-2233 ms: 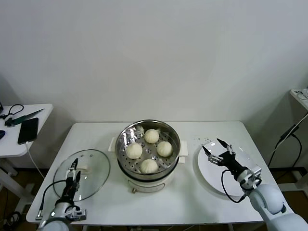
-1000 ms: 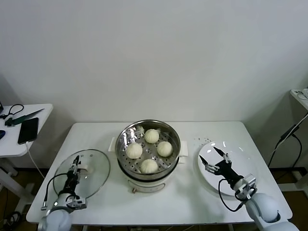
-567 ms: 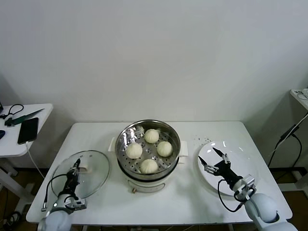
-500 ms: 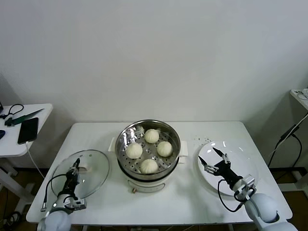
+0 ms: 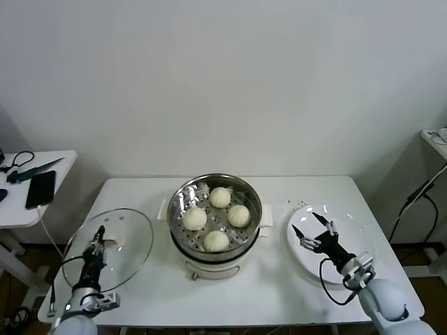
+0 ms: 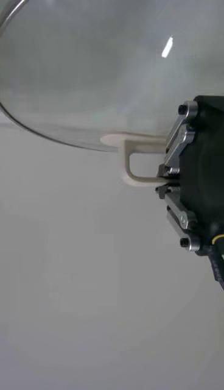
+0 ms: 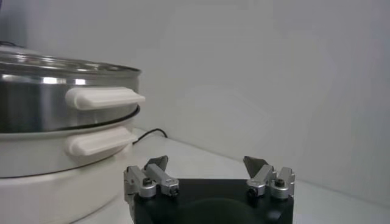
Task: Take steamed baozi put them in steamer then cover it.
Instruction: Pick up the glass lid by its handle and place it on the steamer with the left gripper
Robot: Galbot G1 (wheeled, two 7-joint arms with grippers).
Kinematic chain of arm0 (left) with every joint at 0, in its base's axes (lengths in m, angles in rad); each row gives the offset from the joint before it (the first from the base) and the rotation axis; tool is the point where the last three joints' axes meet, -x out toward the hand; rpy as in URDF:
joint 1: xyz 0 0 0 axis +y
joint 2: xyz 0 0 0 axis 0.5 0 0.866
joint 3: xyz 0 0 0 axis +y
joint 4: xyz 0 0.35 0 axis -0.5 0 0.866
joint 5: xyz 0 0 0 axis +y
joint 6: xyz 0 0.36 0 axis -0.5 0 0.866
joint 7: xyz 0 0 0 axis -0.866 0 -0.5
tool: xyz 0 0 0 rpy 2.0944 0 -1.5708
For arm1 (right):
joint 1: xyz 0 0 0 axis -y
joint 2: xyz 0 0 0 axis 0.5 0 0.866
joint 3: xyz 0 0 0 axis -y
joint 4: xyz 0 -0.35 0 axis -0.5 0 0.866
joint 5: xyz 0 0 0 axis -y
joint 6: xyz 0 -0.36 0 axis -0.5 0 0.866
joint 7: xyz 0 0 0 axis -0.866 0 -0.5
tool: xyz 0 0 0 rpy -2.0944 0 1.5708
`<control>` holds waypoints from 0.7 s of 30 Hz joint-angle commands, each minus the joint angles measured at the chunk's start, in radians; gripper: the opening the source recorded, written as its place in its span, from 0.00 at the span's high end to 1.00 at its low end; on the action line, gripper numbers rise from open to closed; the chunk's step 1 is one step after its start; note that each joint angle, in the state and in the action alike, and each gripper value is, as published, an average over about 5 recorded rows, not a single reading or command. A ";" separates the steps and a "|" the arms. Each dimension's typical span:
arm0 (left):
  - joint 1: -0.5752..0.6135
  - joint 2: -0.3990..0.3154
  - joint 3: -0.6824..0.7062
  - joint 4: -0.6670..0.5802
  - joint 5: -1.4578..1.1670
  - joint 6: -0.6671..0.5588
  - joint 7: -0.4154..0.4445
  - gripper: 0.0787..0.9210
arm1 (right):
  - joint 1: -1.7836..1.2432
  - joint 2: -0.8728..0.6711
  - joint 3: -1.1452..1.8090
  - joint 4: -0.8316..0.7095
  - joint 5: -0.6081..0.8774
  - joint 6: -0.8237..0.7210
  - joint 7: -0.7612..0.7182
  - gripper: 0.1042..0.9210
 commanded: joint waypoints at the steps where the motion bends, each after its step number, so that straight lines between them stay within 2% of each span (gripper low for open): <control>1: 0.173 0.011 0.002 -0.292 -0.034 0.200 -0.019 0.92 | 0.012 -0.003 -0.001 -0.014 -0.001 0.001 0.000 0.12; 5: 0.183 0.052 0.017 -0.365 -0.038 0.279 0.017 0.92 | 0.020 -0.009 -0.007 -0.017 -0.003 0.000 0.003 0.12; 11: 0.165 0.182 0.092 -0.461 -0.048 0.403 0.074 0.92 | 0.031 -0.024 -0.019 -0.021 -0.008 -0.003 0.010 0.12; 17: 0.093 0.328 0.255 -0.545 -0.060 0.578 0.174 0.92 | 0.039 -0.028 -0.025 -0.040 -0.024 0.001 0.011 0.12; 21: 0.020 0.397 0.366 -0.554 -0.061 0.659 0.232 0.92 | 0.050 -0.029 -0.036 -0.046 -0.028 0.000 0.014 0.12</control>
